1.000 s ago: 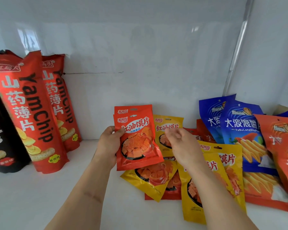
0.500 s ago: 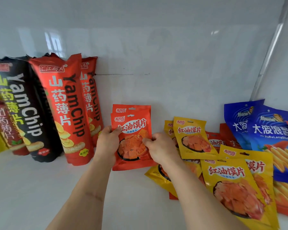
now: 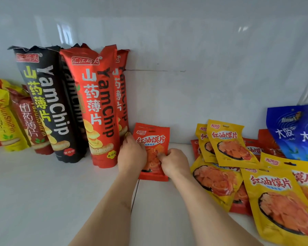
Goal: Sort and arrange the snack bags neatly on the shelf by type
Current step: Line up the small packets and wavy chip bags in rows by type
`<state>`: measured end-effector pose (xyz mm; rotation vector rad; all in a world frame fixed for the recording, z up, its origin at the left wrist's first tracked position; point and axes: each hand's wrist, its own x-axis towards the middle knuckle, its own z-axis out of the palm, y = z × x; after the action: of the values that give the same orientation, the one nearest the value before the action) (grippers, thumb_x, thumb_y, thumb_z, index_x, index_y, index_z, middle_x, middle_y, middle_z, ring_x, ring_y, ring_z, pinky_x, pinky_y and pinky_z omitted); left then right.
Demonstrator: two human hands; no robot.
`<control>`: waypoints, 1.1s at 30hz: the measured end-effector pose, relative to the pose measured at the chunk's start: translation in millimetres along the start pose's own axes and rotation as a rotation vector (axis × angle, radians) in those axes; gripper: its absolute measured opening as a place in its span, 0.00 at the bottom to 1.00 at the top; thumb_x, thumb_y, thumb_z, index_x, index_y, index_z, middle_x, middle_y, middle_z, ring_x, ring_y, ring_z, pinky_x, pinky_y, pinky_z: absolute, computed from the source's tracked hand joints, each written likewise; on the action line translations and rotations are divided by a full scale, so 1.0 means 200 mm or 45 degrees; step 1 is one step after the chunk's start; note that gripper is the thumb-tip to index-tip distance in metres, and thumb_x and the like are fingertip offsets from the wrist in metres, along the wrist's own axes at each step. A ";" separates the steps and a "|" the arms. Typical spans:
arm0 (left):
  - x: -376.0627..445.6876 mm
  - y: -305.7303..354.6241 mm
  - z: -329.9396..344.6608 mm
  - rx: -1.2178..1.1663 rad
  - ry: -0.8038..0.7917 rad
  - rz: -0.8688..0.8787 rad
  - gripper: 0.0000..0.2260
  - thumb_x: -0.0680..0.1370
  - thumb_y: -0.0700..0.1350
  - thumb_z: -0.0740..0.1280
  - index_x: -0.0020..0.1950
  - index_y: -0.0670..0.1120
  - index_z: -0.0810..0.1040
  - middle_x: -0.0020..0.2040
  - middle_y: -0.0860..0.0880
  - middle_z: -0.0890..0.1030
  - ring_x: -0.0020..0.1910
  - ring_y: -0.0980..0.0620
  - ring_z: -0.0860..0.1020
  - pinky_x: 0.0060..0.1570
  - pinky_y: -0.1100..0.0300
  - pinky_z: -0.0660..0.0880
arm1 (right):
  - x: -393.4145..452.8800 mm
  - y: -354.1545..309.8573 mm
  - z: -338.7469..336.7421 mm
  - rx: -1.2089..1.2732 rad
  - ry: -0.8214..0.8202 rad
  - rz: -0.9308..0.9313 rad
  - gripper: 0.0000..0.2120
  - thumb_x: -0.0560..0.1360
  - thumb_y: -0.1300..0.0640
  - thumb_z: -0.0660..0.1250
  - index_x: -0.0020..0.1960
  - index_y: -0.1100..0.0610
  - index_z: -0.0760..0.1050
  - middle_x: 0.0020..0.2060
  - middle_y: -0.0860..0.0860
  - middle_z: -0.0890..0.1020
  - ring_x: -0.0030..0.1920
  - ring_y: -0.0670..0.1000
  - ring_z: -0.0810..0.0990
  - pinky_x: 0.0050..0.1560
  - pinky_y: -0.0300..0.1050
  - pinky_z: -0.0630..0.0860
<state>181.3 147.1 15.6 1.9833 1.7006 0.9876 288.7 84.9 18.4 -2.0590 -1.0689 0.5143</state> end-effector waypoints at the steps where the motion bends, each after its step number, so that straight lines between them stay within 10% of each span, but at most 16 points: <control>1: -0.01 0.00 0.01 0.084 0.037 0.068 0.25 0.83 0.45 0.60 0.77 0.38 0.60 0.72 0.39 0.71 0.70 0.39 0.71 0.68 0.50 0.67 | 0.00 0.00 0.00 -0.004 0.016 0.006 0.14 0.78 0.46 0.65 0.49 0.57 0.79 0.48 0.53 0.84 0.48 0.56 0.81 0.41 0.41 0.67; 7: -0.01 0.08 0.06 0.270 0.237 0.479 0.15 0.76 0.41 0.64 0.61 0.36 0.79 0.60 0.38 0.80 0.61 0.36 0.77 0.60 0.46 0.74 | -0.03 0.00 -0.07 -0.083 0.157 -0.094 0.17 0.78 0.46 0.65 0.58 0.58 0.76 0.55 0.54 0.82 0.58 0.57 0.78 0.48 0.45 0.70; 16: -0.16 0.37 0.21 0.094 0.134 0.914 0.12 0.76 0.42 0.62 0.52 0.39 0.83 0.52 0.42 0.83 0.51 0.38 0.81 0.49 0.48 0.80 | -0.02 0.21 -0.53 -0.313 0.462 -0.248 0.13 0.80 0.47 0.59 0.58 0.51 0.78 0.54 0.49 0.81 0.54 0.54 0.79 0.48 0.48 0.75; 24: -0.25 0.67 0.35 -0.407 -0.517 0.195 0.25 0.83 0.55 0.61 0.77 0.45 0.66 0.73 0.45 0.73 0.69 0.43 0.73 0.63 0.53 0.70 | 0.01 0.53 -0.87 -0.494 0.545 -0.115 0.22 0.80 0.42 0.58 0.69 0.52 0.72 0.63 0.53 0.75 0.62 0.56 0.74 0.58 0.51 0.74; 33: -0.30 0.80 0.49 -0.736 -0.608 -0.168 0.31 0.81 0.60 0.61 0.80 0.46 0.59 0.75 0.46 0.69 0.71 0.44 0.71 0.68 0.51 0.70 | 0.07 0.70 -0.97 -0.603 0.337 -0.078 0.29 0.80 0.36 0.52 0.75 0.52 0.64 0.71 0.53 0.70 0.69 0.58 0.68 0.67 0.53 0.68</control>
<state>362.3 72.1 36.1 1.5409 1.1103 0.7630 492.9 -39.7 35.0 -2.4044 -1.1660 -0.0570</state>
